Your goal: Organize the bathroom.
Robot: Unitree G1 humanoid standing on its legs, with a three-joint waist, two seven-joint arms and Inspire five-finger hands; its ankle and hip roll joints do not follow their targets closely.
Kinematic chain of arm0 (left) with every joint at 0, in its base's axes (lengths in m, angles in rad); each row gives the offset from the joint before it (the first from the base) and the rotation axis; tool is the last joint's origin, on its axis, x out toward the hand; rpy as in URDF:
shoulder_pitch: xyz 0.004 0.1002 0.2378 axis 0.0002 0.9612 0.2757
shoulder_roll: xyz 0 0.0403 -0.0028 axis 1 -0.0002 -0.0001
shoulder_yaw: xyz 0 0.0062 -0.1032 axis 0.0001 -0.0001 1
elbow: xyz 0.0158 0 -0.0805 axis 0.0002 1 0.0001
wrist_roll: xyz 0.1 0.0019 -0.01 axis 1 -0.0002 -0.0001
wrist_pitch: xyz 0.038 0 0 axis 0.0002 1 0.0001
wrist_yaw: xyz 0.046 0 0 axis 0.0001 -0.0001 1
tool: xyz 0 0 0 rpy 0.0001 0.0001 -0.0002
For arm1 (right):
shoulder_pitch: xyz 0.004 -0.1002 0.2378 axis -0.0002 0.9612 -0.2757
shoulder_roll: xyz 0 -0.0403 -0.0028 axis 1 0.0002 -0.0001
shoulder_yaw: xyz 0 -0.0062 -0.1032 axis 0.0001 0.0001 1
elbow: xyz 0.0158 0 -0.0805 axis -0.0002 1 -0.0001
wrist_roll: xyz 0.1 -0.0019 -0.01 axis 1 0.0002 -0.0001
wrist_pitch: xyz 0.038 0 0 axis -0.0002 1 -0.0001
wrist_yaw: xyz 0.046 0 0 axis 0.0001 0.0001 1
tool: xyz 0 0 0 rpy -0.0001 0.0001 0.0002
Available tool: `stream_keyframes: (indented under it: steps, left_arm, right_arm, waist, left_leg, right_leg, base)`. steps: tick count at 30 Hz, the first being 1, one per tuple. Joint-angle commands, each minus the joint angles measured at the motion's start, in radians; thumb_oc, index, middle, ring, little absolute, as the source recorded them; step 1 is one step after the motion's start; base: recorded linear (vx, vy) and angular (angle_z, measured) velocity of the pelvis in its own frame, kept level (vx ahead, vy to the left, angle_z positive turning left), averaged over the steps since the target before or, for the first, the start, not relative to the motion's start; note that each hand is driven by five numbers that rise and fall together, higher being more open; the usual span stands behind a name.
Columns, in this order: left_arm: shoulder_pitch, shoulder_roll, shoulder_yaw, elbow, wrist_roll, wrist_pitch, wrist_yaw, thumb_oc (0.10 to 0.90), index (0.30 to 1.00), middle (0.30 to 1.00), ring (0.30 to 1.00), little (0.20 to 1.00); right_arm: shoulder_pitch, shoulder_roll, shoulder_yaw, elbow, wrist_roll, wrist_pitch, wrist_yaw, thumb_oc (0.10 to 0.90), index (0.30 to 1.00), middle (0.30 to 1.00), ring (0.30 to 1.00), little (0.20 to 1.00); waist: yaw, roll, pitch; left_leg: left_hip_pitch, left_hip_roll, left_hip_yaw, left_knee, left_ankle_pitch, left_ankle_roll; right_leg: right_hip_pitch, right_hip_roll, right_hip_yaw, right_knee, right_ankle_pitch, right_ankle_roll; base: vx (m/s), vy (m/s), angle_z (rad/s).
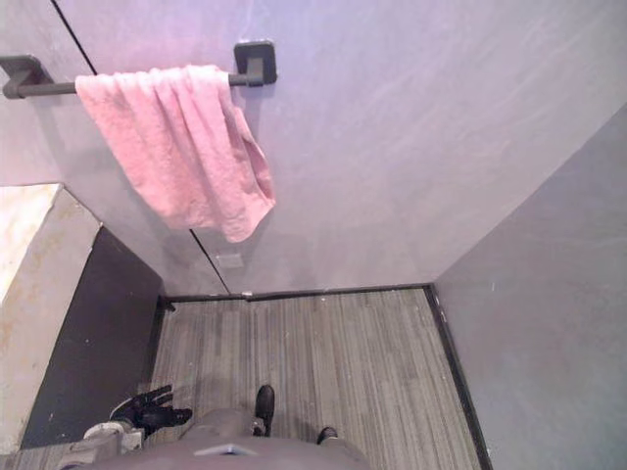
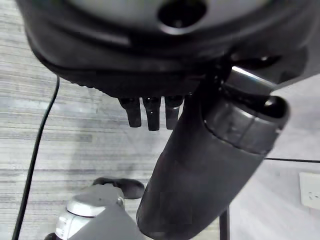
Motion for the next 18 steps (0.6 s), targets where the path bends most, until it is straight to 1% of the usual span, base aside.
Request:
stream_keyframes:
  steps: [1,2,3,4,5,6,7,8,9,11,14,15,16,17,18]
  left_arm:
    - [0.047,0.023,0.044,-0.013,0.002,0.005,0.011,0.800,0.900,0.900,0.900,0.900]
    - [0.050,0.022,0.039,-0.009,0.001,0.000,0.013,0.800,0.900,0.900,0.900,0.900]
    - [0.050,0.023,0.022,0.005,-0.011,-0.017,0.016,0.800,0.900,0.900,0.900,0.900]
    - [0.041,0.027,0.010,0.017,-0.030,-0.028,0.008,0.800,0.900,0.900,0.900,0.900]
    - [0.038,0.028,0.006,0.021,-0.033,-0.032,0.006,0.800,0.900,0.900,0.900,0.900]
    - [0.024,0.034,-0.005,0.023,-0.049,-0.043,0.004,0.800,0.900,0.900,0.900,0.900]
    - [0.013,0.042,-0.012,0.020,-0.071,-0.051,0.002,0.800,0.900,0.900,0.900,0.900]
    - [0.005,0.049,-0.014,0.014,-0.080,-0.049,0.001,0.800,0.900,0.900,0.900,0.900]
    - [-0.001,0.059,-0.018,0.004,-0.066,-0.039,0.006,0.800,0.900,0.900,0.900,0.900]
    - [0.000,0.063,-0.025,-0.016,-0.052,-0.022,0.011,0.800,0.900,0.900,0.900,0.900]
    - [0.003,0.067,-0.021,-0.041,-0.041,-0.012,-0.015,0.800,0.900,0.900,0.900,0.900]
    - [0.009,0.066,-0.023,-0.063,-0.033,-0.008,-0.027,0.800,0.900,0.900,0.900,0.900]
    - [0.009,0.066,-0.023,-0.063,-0.033,-0.007,-0.027,0.800,0.900,0.900,0.900,0.900]
    - [0.018,0.061,-0.025,-0.092,-0.017,-0.010,-0.038,0.800,0.900,0.900,0.900,0.900]
    - [0.021,0.060,-0.023,-0.098,-0.015,-0.012,-0.039,0.800,0.900,0.900,0.900,0.900]
  right_arm:
    - [0.034,-0.016,0.020,0.011,-0.022,-0.023,-0.024,0.800,0.900,0.900,0.900,0.900]
    - [0.032,-0.016,0.017,0.013,-0.036,-0.030,-0.021,0.800,0.900,0.900,0.900,0.900]
    - [0.027,-0.014,0.028,0.014,-0.040,-0.042,-0.018,0.800,0.900,0.900,0.900,0.900]
    - [0.022,-0.014,0.041,0.012,-0.043,-0.054,-0.016,0.800,0.900,0.900,0.900,0.900]
    - [0.021,-0.013,0.044,0.012,-0.043,-0.058,-0.017,0.800,0.900,0.900,0.900,0.900]
    - [0.009,-0.015,0.057,0.005,-0.035,-0.067,-0.017,0.800,0.900,0.900,0.900,0.900]
    - [-0.007,-0.014,0.064,-0.006,-0.021,-0.063,-0.020,0.800,0.900,0.900,0.900,0.900]
    - [-0.018,-0.014,0.068,-0.017,-0.016,-0.057,-0.019,0.800,0.900,0.900,0.900,0.900]
    - [-0.021,-0.012,0.071,-0.027,-0.008,-0.050,-0.017,0.800,0.900,0.900,0.900,0.900]
    - [-0.017,-0.012,0.073,-0.046,0.003,-0.029,-0.004,0.800,0.900,0.900,0.900,0.900]
    - [-0.005,-0.019,0.070,-0.059,-0.012,-0.031,0.004,0.800,0.900,0.900,0.900,0.900]
    - [0.002,-0.030,0.062,-0.062,0.001,-0.033,0.001,0.800,0.900,0.900,0.900,0.900]
    - [0.002,-0.030,0.062,-0.062,0.001,-0.033,0.001,0.800,0.900,0.900,0.900,0.900]
    - [-0.004,-0.054,0.047,-0.065,0.025,-0.055,0.004,0.800,0.900,0.900,0.900,0.900]
    - [-0.008,-0.061,0.041,-0.069,0.036,-0.067,0.006,0.800,0.900,0.900,0.900,0.900]
  waist:
    - [0.023,0.012,-0.026]
    - [0.014,0.020,-0.020]
    - [0.000,0.025,-0.008]
    - [-0.002,0.025,-0.002]
    - [-0.004,0.026,0.003]
    - [-0.007,0.008,0.011]
    - [-0.013,-0.002,0.023]
    - [-0.018,-0.004,0.029]
    - [-0.024,-0.005,0.032]
    - [-0.026,-0.013,0.031]
    - [-0.027,-0.019,0.025]
    - [-0.024,-0.020,0.023]
    - [-0.024,-0.020,0.023]
    - [-0.011,-0.016,0.020]
    - [-0.008,-0.013,0.019]
  left_leg:
    - [-0.019,0.015,-0.053,0.076,-0.064,0.052]
    - [-0.001,0.016,-0.059,0.062,-0.062,0.062]
    - [0.021,0.023,-0.061,0.048,-0.068,0.060]
    - [0.021,0.029,-0.063,0.051,-0.075,0.048]
    - [0.024,0.031,-0.066,0.053,-0.079,0.045]
    - [0.009,0.021,-0.068,0.070,-0.104,0.036]
    - [0.001,0.022,-0.067,0.082,-0.128,0.032]
    - [-0.003,0.033,-0.064,0.084,-0.136,0.028]
    - [-0.010,0.051,-0.060,0.086,-0.134,0.019]
    - [-0.017,0.082,-0.057,0.105,-0.132,0.003]
    - [-0.015,0.142,-0.040,0.108,-0.112,-0.033]
    - [-0.020,0.163,-0.045,0.110,-0.099,-0.046]
    - [-0.020,0.163,-0.046,0.111,-0.099,-0.046]
    - [-0.031,0.179,-0.061,0.106,-0.083,-0.062]
    - [-0.029,0.181,-0.066,0.098,-0.079,-0.066]
  right_leg:
    - [-0.140,-0.047,0.013,0.313,0.022,0.099]
    - [-0.194,-0.056,0.026,0.392,0.052,0.110]
    - [-0.239,-0.079,0.040,0.366,0.073,0.113]
    - [-0.235,-0.092,0.044,0.283,0.069,0.113]
    - [-0.227,-0.094,0.043,0.258,0.070,0.114]
    - [-0.241,-0.122,0.070,0.144,0.146,0.138]
    - [-0.274,-0.132,0.101,0.091,0.200,0.149]
    - [-0.285,-0.128,0.122,0.070,0.209,0.153]
    - [-0.275,-0.113,0.139,0.060,0.187,0.154]
    - [-0.258,-0.107,0.133,0.064,0.172,0.153]
    - [-0.228,-0.088,0.085,0.067,0.144,0.131]
    - [-0.217,-0.082,0.065,0.070,0.134,0.120]
    - [-0.217,-0.082,0.065,0.070,0.134,0.120]
    - [-0.200,-0.077,0.044,0.062,0.121,0.106]
    - [-0.197,-0.076,0.038,0.059,0.120,0.103]
  base:
    - [0.08,0.108,-0.38]
    - [0.10,0.021,-0.46]
    - [0.12,-0.132,-0.41]
    - [0.12,-0.183,-0.24]
    - [0.08,-0.270,0.12]
    - [0.04,-0.279,0.29]
    - [0.04,-0.332,0.27]
    - [0.09,-0.309,0.09]
    - [0.14,-0.270,0.07]
    - [0.16,-0.218,0.25]
    - [0.16,-0.136,0.45]
    - [0.13,-0.085,0.43]
    - [0.11,-0.065,0.48]
    - [0.07,-0.014,0.33]
    - [0.09,-0.003,0.15]
